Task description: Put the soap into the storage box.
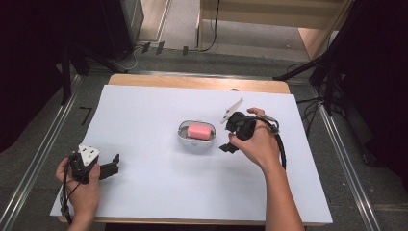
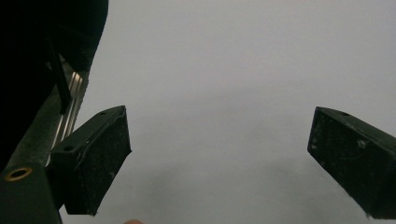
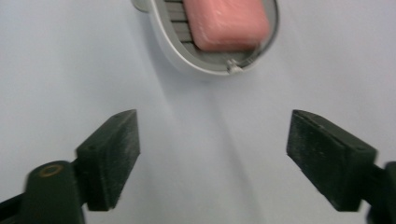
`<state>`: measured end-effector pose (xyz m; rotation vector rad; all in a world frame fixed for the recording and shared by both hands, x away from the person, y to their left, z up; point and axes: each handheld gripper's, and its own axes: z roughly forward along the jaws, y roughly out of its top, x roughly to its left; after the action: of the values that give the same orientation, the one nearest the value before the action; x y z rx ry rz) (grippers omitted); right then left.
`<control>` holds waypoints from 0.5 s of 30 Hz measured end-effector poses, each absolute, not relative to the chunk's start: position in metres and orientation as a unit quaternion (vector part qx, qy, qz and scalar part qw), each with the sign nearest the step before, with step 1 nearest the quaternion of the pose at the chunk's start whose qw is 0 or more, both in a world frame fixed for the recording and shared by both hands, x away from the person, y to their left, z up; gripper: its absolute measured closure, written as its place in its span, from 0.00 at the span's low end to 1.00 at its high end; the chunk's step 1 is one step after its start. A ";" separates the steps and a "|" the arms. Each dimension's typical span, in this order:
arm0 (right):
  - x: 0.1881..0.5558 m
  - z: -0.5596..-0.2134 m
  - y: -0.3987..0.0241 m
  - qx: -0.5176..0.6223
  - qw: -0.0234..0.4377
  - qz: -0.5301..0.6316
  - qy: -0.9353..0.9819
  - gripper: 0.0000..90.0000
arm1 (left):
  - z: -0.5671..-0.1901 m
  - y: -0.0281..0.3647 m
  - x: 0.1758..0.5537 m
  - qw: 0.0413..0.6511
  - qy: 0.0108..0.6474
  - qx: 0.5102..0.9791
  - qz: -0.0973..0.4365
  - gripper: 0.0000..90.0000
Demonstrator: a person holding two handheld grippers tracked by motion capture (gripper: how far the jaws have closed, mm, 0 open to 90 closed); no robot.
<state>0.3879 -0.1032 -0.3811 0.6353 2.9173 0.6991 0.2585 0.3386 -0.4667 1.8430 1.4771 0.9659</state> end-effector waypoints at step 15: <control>0.364 -0.399 -0.165 0.275 0.075 0.293 0.913 0.15 | -0.467 0.338 0.258 0.291 0.553 0.691 0.363 0.07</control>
<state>0.3644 -0.1646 -0.3989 0.8241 2.7376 0.8796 0.2584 0.3382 -0.4668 1.8424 1.4753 0.9677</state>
